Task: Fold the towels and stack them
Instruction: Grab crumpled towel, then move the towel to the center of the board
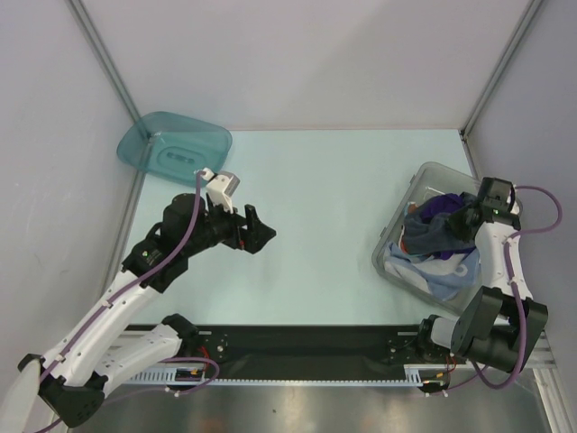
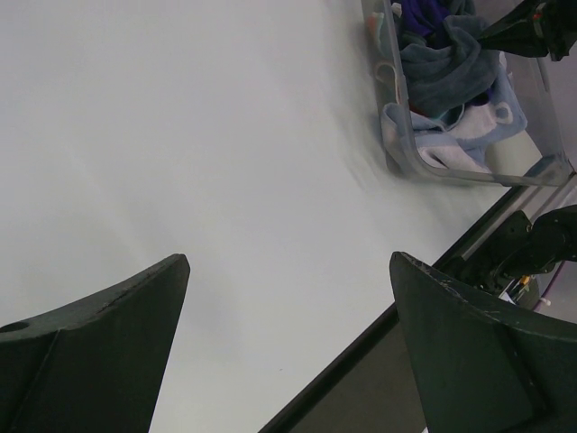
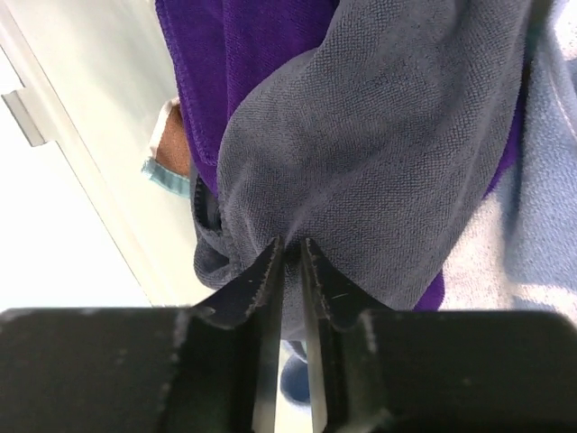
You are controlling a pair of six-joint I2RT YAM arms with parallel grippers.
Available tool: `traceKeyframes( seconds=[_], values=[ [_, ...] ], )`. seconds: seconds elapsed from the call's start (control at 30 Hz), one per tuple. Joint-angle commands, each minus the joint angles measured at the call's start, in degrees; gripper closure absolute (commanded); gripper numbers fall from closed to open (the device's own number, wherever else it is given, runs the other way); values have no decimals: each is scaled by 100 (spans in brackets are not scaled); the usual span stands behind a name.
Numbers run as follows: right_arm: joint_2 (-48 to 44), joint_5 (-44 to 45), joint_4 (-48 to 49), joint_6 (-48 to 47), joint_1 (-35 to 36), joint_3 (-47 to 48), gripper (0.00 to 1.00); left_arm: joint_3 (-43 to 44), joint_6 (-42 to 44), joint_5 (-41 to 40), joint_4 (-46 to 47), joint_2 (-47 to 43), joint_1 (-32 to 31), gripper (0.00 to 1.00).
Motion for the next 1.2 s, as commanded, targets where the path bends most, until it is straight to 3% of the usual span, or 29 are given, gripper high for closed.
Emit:
traceKeyframes(
  seconds=[0.0,0.07,0.1,0.3,0.37,0.57,0.77,0.9,1.13,1.17],
  values=[
    [76,-124,224,94,8,-111,83,-25,72,-75,85,5,-24,0],
    [76,-168,294,103,8,-146,98,-25,72,-75,68,5,-24,0],
    [85,-186,303,103,-1,-173,100,-17,72,-66,67,-13,-24,0],
    [-11,-554,356,51,8,230,100,45,28,-206,58,-22,-24,0],
    [-196,-661,338,-55,279,792,100,115,-42,-346,94,-13,-32,0],
    [5,251,-241,-599,2314,3276,100,685,-209,-927,-20,312,90,0],
    [410,298,-138,-547,3873,4599,100,1143,-393,-1200,-257,312,633,0],
    [437,-466,556,-249,4778,4162,100,1293,-683,-964,-407,198,1179,0],
    [199,-800,1778,-380,6455,1334,100,819,-912,-927,-504,110,1699,0],
    [199,-897,2102,-398,6607,591,100,636,-938,-892,-504,136,1742,0]
  ],
)
